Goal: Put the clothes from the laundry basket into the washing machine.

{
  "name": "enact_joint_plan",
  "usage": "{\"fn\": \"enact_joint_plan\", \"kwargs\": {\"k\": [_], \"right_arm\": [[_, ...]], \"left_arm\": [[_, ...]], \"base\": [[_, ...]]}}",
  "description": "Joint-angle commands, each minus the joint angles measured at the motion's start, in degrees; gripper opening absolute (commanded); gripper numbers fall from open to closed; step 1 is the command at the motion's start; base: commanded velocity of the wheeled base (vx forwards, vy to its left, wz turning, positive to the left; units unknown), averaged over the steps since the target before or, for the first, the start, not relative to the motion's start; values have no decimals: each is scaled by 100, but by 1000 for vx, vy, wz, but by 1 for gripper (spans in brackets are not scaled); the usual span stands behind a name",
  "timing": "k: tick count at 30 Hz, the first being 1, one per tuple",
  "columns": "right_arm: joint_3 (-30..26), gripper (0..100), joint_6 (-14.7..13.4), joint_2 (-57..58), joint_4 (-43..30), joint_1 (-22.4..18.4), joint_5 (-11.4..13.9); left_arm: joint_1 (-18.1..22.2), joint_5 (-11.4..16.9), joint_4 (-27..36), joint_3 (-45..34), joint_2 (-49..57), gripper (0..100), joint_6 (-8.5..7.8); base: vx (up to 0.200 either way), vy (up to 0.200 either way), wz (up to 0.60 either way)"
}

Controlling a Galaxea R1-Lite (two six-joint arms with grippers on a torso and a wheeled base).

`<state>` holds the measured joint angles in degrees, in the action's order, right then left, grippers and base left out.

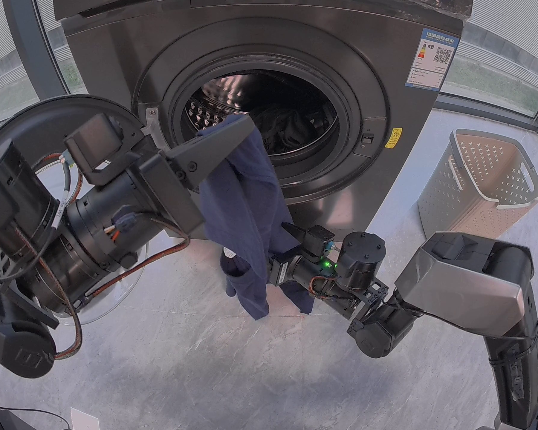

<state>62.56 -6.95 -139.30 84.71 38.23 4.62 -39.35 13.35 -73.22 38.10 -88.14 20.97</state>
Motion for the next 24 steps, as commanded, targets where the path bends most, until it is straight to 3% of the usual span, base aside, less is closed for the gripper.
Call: {"fn": "enact_joint_plan", "kwargs": {"k": [1, 5, 6, 13, 18, 24], "right_arm": [[406, 100, -8, -361, -60, -44, -5], [573, 100, -8, -449, -34, -44, -40], [599, 0, -8, -466, -16, -52, -67], [564, 0, -43, -361, 45, -184, -102], [353, 0, -114, 87, 54, -316, -137], [-104, 0, -421, 729, 63, -316, -313]], "left_arm": [[-11, 10, 0, -4, 69, 0, 4], [-11, 1, -8, 5, 69, 0, 4], [6, -8, -8, 5, 69, 0, 4], [94, -17, 36, -39, 218, 0, 21], [411, -34, 97, -101, 315, 0, 21], [683, -25, 106, -250, 324, 0, 21]], "base": [[0, 0, 0], [0, 0, 0], [0, 0, 0], [0, 0, 0], [0, 0, 0], [0, 0, 0]]}}
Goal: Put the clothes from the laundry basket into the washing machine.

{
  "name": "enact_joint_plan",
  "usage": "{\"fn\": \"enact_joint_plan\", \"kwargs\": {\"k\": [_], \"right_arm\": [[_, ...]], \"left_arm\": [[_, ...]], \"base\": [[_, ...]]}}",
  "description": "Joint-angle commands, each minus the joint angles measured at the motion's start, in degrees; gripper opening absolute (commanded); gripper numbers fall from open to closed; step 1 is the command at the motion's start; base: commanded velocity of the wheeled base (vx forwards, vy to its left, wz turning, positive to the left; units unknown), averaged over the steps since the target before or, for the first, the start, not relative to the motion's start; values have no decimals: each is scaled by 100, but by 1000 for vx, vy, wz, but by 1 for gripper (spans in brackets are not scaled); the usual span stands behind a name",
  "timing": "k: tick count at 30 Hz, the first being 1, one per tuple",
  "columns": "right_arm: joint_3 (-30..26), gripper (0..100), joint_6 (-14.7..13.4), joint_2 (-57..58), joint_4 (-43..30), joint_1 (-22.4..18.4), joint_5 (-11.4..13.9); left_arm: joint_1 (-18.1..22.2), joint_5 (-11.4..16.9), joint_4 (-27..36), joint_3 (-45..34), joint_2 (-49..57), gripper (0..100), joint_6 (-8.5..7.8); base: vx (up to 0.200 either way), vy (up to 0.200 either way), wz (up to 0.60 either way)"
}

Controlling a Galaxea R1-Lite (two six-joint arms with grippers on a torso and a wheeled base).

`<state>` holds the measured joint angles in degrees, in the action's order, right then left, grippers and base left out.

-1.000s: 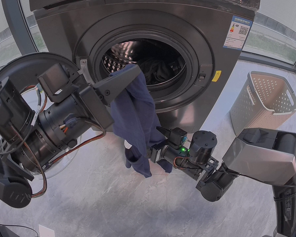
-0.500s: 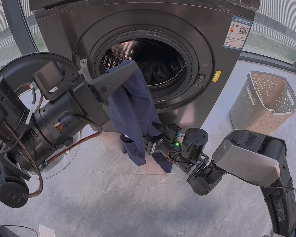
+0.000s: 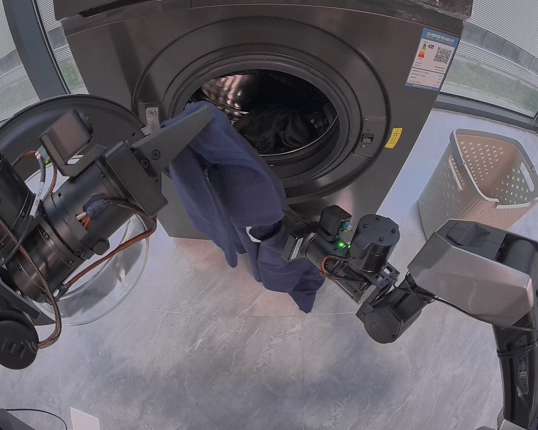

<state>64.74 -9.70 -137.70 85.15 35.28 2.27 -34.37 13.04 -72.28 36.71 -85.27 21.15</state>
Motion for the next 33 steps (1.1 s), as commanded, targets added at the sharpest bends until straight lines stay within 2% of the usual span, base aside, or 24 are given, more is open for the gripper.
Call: {"fn": "enact_joint_plan", "kwargs": {"k": [1, 4, 9, 14, 15, 18, 20, 21, 24, 27, 29, 31, 33], "right_arm": [[-454, 0, -216, 666, 19, -12, -95], [-805, 0, -286, 771, 54, 23, -112], [-876, 0, -286, 719, 318, 58, -121], [-1298, 0, -225, 613, 309, 163, -77], [-1324, 100, -216, 569, 309, 199, -60], [-1447, 100, -128, 402, 318, 243, 19], [-1596, 100, 127, 332, 327, 251, 353], [-1640, 100, 162, 323, 327, 260, 468], [-1667, 100, 188, 323, 327, 322, 617], [-1491, 100, 232, 279, 309, 392, 661], [-1043, 100, 241, 24, 283, 401, 661], [-972, 100, 241, -11, 283, 401, 661], [-278, 100, 276, -336, 168, 401, 670]], "left_arm": [[185, -4, 12, -120, 37, 0, 3], [185, -4, 21, -76, 28, 0, 3], [185, 5, 21, -76, 37, 0, 3], [97, 32, 126, 188, 20, 0, 3], [79, 32, 170, 241, 20, 0, 3], [0, 32, 249, 381, 20, 0, 3], [-18, 32, 249, 425, 11, 0, 3], [-44, 32, 249, 425, 11, 0, 3], [-79, 32, 249, 416, 20, 0, 3], [-88, 32, 249, 408, 28, 0, 3], [-123, 32, 249, 399, 28, 0, 3], [-123, 32, 249, 408, 28, 0, 3], [-158, 32, 249, 381, 63, 0, 3]], "base": [[0, 0, 0], [0, 0, 0], [0, 0, 0], [0, 0, 0], [0, 0, 0], [0, 0, 0], [0, 0, 0], [0, 0, 0], [0, 0, 0], [0, 0, 0], [0, 0, 0], [0, 0, 0], [0, 0, 0]]}}
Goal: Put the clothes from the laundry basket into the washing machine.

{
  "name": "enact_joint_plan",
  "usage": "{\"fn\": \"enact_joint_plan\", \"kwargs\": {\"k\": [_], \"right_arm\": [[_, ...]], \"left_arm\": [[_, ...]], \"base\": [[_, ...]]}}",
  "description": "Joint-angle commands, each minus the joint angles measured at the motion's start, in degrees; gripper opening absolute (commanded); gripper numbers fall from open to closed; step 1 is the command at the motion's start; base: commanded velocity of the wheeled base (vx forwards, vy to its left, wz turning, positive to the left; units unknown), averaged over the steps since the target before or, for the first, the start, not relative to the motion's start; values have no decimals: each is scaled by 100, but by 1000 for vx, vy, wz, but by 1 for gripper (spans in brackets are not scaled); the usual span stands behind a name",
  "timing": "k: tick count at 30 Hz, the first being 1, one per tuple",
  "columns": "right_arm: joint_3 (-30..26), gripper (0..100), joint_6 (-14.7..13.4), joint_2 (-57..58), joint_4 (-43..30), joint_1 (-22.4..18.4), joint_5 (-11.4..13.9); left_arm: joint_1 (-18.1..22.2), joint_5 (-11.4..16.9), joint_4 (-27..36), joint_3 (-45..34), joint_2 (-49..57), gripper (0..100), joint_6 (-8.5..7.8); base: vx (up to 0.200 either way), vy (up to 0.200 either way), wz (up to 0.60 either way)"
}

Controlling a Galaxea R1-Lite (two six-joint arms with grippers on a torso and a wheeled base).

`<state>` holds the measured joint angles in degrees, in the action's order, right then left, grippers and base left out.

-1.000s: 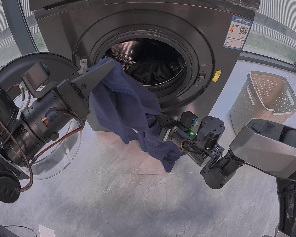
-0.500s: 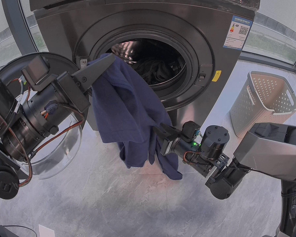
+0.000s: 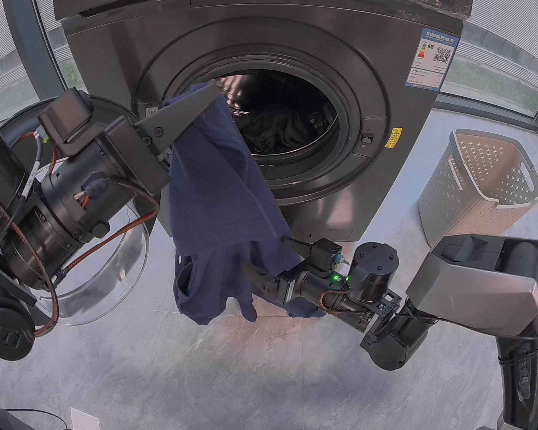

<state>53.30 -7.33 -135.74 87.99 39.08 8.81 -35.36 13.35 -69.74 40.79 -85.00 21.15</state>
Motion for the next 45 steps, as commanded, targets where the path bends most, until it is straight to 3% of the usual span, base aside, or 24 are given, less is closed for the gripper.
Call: {"fn": "enact_joint_plan", "kwargs": {"k": [1, 6, 11, 15, 17, 18, 24, 29, 33, 39, 45], "right_arm": [[972, 100, 91, -576, -195, 20, 15], [1517, 100, 179, -928, -458, 82, 129], [2413, 100, 364, -1367, -704, 73, 129], [2967, 100, 364, -1587, -792, 56, 50], [3117, 100, 355, -1604, -784, 47, -117], [3204, 0, 337, -1596, -784, 47, -222], [3292, 0, 293, -1499, -775, 3, -328], [3055, 0, 223, -1200, -722, -103, -626], [2194, 0, 56, -383, -634, -331, -653], [928, 0, -94, 619, -221, -340, -679], [225, 0, -234, 1463, -107, -287, -793]], "left_arm": [[-67, 1, -4, -36, 54, 0, 3], [-67, 1, 40, -27, 63, 0, 3], [-67, 1, 48, -36, 72, 0, -6], [-93, 1, 48, -54, 81, 0, 3], [-102, 1, 48, -80, 98, 0, -6], [-102, 1, 48, -106, 116, 0, -6], [-93, -8, 40, -194, 142, 0, 3], [-23, -8, 48, -300, 292, 0, 3], [179, -25, 48, -475, 415, 0, 12], [434, -60, -13, -757, 406, 0, 12], [592, -17, 31, -1425, 335, 0, 29]], "base": [[0, 0, 0], [0, 0, 0], [0, 0, 0], [0, 0, 0], [0, 0, 0], [0, 0, 0], [0, 0, 0], [0, 0, 0], [0, 0, 0], [0, 0, 0], [0, 0, 0]]}}
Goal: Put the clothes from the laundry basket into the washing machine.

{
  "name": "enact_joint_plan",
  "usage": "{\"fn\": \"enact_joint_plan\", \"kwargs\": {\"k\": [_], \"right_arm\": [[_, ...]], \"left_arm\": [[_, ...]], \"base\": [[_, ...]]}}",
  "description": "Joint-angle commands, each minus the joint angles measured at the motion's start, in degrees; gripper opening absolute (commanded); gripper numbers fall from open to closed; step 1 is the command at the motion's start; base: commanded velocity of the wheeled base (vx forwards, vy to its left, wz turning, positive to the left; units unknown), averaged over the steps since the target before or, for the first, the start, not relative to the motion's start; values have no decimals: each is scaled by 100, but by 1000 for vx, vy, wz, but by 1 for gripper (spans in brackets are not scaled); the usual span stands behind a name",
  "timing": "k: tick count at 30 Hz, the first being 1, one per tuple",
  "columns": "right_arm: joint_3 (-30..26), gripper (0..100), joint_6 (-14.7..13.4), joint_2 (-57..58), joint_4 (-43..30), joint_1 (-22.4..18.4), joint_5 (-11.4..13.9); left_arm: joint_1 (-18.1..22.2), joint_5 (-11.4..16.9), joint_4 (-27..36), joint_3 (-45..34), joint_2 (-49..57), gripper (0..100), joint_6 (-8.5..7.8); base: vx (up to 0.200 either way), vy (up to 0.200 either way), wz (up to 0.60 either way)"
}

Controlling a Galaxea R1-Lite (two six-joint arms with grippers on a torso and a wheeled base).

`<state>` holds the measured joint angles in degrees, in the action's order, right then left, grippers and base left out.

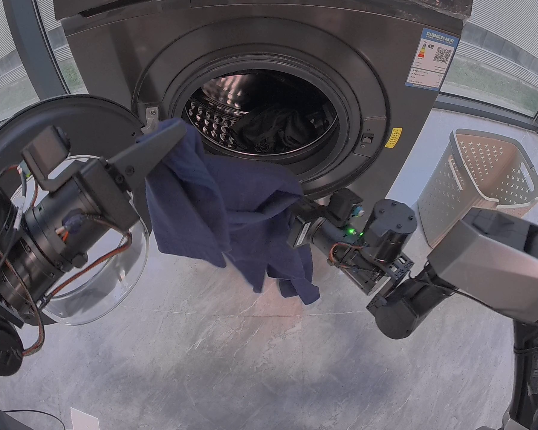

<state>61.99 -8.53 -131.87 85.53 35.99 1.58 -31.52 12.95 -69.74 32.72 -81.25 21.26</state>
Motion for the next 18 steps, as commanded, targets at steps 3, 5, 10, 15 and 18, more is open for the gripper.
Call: {"fn": "enact_joint_plan", "kwargs": {"k": [3, 5, 10, 15, 18], "right_arm": [[-820, 0, -157, 1383, 139, 40, -71], [-882, 0, -175, 1523, 131, 93, -79], [-925, 0, -175, 1717, 113, 269, -79], [-917, 0, -175, 1734, 104, 321, -132], [-890, 0, -166, 1717, 78, 312, -150]], "left_arm": [[252, 50, 31, -1004, -251, 0, 10], [252, 50, -39, -1198, -471, 0, 10], [199, 76, -57, -1391, -963, 0, 1], [208, 226, -57, -1400, -1244, 100, 1], [199, 120, 13, -1593, -1534, 100, -43]], "base": [[0, 0, 0], [0, 0, 0], [0, 0, 0], [0, 0, 0], [0, 0, 0]]}}
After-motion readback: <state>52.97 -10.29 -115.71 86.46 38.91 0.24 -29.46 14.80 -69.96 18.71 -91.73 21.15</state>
